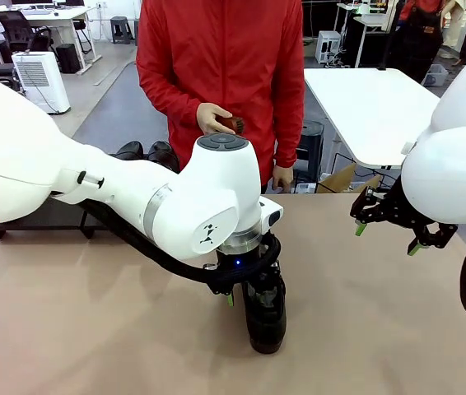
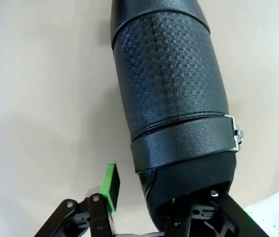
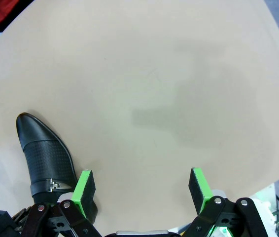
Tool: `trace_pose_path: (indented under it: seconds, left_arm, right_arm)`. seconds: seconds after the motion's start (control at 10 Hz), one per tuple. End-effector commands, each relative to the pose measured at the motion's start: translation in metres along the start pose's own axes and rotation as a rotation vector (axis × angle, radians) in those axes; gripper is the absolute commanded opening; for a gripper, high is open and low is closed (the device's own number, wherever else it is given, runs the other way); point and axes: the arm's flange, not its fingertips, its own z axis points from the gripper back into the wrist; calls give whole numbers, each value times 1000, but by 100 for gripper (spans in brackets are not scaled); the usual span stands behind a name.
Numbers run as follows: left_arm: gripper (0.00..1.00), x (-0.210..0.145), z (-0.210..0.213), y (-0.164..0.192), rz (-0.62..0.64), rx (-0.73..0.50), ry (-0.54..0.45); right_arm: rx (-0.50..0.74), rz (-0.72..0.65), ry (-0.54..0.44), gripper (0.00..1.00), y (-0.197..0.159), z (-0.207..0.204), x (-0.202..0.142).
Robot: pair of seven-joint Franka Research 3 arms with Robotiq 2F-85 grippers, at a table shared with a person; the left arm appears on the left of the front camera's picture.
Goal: Organize the shoes by placing them on the stand.
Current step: Place the Shoe from the middle of the table onto the Shoes Stand.
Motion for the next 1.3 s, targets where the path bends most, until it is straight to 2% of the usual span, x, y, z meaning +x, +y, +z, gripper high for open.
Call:
trace_pose_path:
  seconds: [0.0,0.1,0.2,0.6,0.9,1.0,1.2]
  left_arm:
    - [17,2,2,-4,22,10,16]
    - [2,1,2,-4,23,12,18]
    - [0,2,1,-4,24,15,25]
    - [0,8,-3,-6,-31,21,67]
    - [0,-9,44,12,-111,-48,85]
    - [0,-13,69,22,-173,-29,47]
    - [0,-7,121,59,-184,-12,-123]
  right_arm:
    - [3,14,-4,100,0,3,1]
    - [3,14,-4,100,0,3,1]
    - [3,14,-4,100,0,3,1]
    - [3,14,-4,100,0,3,1]
    - [3,14,-4,100,0,3,1]
    - [3,14,-4,100,0,3,1]
    - [3,14,-4,100,0,3,1]
